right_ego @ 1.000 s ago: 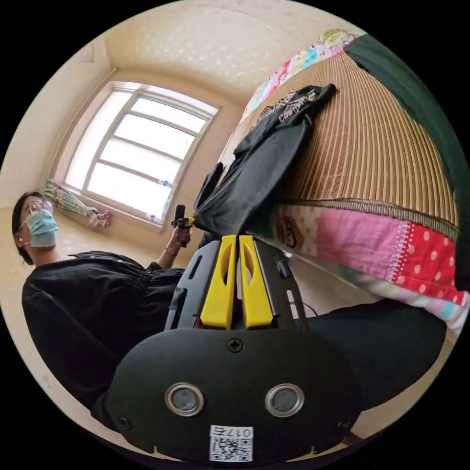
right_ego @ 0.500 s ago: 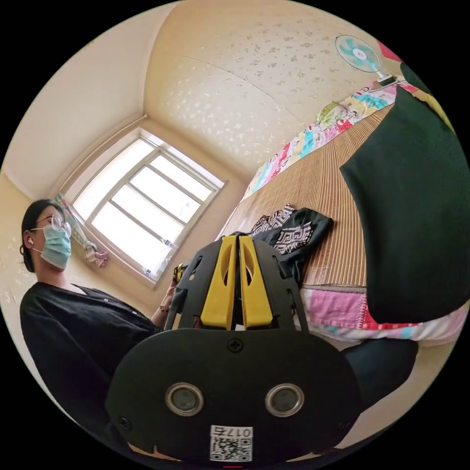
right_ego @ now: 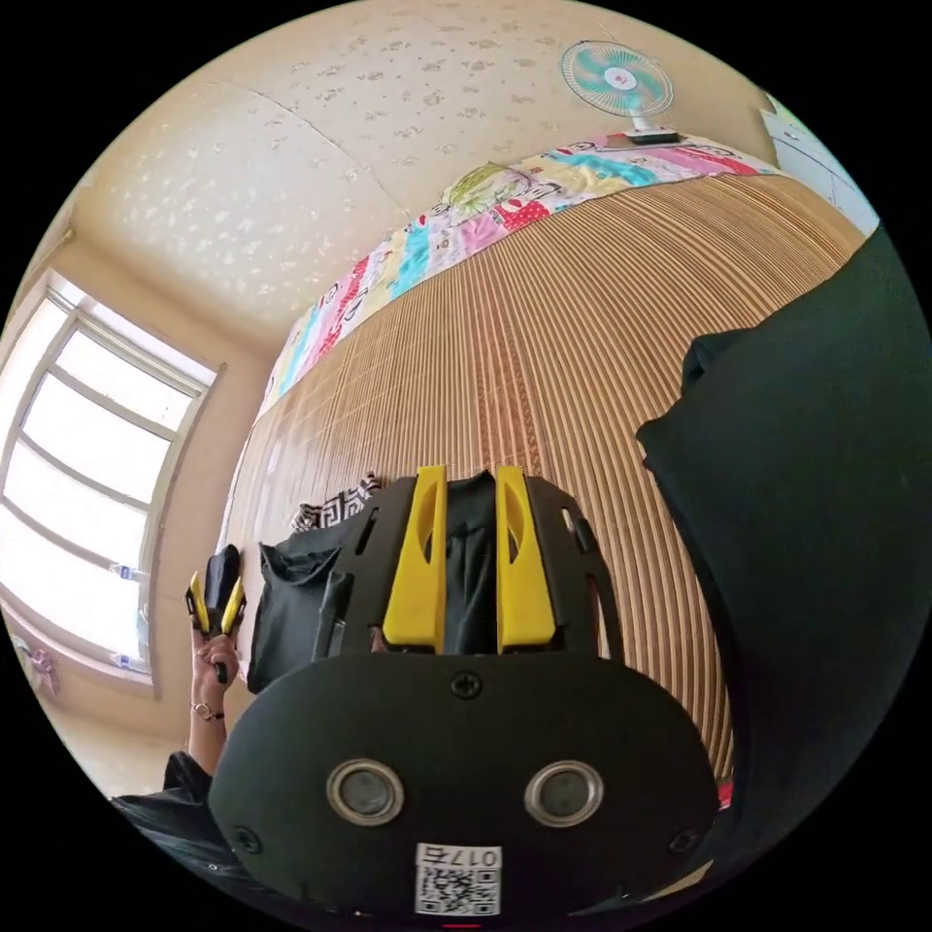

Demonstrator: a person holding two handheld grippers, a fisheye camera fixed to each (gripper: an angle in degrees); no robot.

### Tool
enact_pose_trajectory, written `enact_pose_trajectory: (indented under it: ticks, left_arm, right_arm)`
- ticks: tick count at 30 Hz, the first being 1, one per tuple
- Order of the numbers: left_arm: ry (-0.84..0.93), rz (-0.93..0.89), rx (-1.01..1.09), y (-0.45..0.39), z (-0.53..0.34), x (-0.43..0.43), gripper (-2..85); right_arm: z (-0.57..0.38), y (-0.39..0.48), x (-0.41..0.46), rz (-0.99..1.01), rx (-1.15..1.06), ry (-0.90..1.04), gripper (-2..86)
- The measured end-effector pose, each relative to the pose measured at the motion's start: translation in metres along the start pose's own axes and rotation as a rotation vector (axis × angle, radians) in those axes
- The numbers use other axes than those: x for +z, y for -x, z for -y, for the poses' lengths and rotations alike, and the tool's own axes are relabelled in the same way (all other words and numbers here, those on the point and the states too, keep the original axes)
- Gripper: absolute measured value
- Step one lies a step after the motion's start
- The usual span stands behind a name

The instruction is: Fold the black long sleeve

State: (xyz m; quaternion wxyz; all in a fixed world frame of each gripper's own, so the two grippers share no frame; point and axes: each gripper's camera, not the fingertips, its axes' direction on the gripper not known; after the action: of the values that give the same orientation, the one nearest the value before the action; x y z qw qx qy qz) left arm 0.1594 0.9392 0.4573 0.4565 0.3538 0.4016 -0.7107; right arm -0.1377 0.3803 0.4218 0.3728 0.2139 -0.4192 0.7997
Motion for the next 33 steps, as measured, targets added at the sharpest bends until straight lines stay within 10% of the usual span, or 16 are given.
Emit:
enact_pose_trajectory:
  ticks: [9, 17, 26, 33]
  left_arm:
    - [0.083, 0.771, 0.127, -0.033, -0.123, 0.008, 20.1]
    - [0.132, 0.619, 0.01, 0.01, -0.16, 0.05, 7.0]
    - [0.17, 0.86, 0.362, -0.049, -0.196, 0.128, 4.5]
    - [0.145, 0.747, 0.381, -0.05, -0.21, 0.136, 5.7]
  right_arm:
    - [-0.074, 0.13, 0.015, -0.008, -0.376, 0.065, 10.6]
    - [-0.106, 0.341, 0.136, 0.27, -0.671, 0.592, 15.4]
    - [-0.166, 0.481, 0.245, -0.245, -0.953, 0.996, 19.7]
    - [-0.176, 0.488, 0.22, -0.456, -1.142, 0.895, 5.6]
